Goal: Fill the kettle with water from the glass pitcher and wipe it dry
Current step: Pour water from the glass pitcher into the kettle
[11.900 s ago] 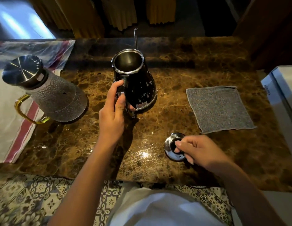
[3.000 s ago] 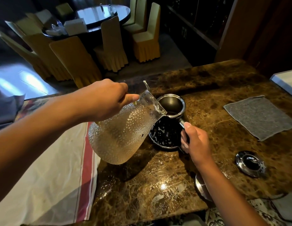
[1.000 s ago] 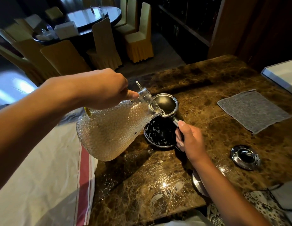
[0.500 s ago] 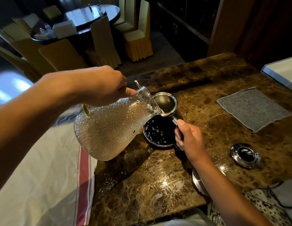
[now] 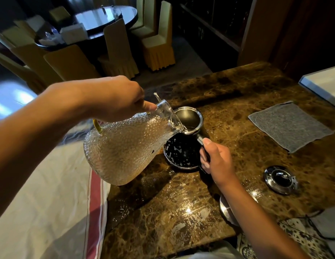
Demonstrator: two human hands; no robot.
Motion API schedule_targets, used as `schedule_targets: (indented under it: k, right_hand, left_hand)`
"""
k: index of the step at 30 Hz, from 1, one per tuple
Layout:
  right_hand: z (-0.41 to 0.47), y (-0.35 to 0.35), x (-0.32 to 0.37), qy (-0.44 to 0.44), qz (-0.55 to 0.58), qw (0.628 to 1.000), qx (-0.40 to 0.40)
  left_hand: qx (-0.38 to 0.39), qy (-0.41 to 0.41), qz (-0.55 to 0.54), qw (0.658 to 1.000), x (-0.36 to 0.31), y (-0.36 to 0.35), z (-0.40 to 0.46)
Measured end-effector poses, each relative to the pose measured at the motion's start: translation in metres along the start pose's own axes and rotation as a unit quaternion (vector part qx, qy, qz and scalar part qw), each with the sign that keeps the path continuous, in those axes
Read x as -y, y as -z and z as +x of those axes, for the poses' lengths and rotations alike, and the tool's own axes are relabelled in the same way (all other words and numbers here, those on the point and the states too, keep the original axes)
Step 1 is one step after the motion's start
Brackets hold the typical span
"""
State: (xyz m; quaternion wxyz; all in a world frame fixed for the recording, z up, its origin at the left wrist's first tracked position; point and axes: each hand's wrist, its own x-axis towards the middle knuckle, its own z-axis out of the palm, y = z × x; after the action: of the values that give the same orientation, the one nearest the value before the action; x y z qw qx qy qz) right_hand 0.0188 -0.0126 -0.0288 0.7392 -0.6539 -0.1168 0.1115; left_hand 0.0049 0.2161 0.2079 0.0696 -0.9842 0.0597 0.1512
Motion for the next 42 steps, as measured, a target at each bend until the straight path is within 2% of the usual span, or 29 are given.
schedule_targets:
  k: [22,33,42]
  right_hand:
    - [-0.001,0.0,0.002,-0.008,0.005,1.0,0.01]
    - [-0.002,0.001,0.004,0.001,-0.001,1.0,0.013]
    - [0.001,0.001,0.0,-0.003,0.001,1.0,0.007]
  left_hand:
    - [0.011,0.033,0.015,0.999,-0.007,-0.003,-0.004]
    - [0.011,-0.003,0.046,0.999,0.001,0.004,0.009]
    - [0.016,0.01,0.055,0.998,0.0,0.006,0.013]
